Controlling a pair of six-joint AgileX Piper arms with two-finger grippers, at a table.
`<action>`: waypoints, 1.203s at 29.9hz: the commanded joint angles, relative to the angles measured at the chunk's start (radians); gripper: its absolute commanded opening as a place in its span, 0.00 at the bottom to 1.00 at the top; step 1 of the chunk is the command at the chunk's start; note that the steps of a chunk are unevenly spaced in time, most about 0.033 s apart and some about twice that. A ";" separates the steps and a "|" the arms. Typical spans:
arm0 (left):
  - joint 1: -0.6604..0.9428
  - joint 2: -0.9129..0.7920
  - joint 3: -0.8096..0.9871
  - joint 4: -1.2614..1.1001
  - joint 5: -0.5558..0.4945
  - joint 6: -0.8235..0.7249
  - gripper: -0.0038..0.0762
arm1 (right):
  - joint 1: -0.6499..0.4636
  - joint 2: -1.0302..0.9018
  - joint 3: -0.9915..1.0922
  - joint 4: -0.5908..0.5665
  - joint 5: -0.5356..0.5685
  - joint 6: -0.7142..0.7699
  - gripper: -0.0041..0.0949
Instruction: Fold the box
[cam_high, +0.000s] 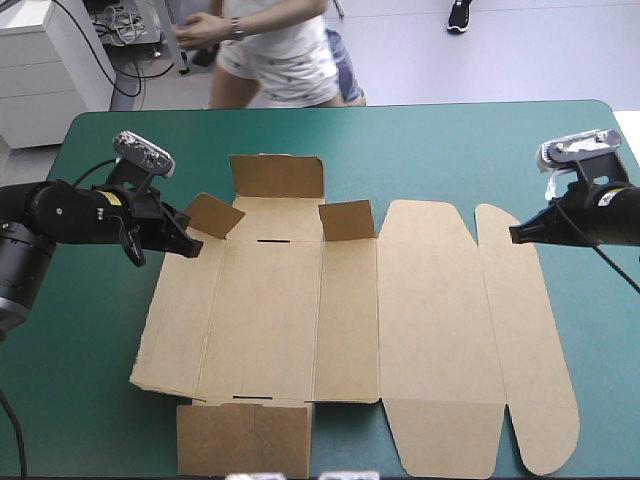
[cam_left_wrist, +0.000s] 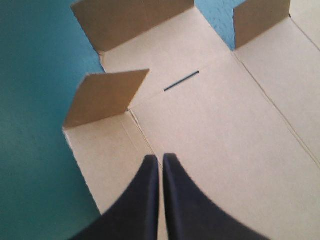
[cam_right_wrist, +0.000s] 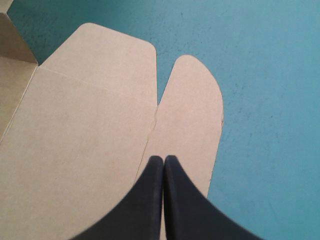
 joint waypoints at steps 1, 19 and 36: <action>-0.001 -0.028 0.030 -0.057 -0.056 -0.007 0.06 | -0.008 -0.048 0.035 0.016 -0.072 -0.008 0.02; 0.559 0.001 0.098 -0.481 0.217 0.234 0.06 | -0.008 -0.059 0.130 0.105 -0.134 -0.083 0.02; 0.669 0.032 0.100 -0.336 0.217 0.111 0.38 | -0.008 -0.059 0.130 0.105 -0.175 -0.091 0.02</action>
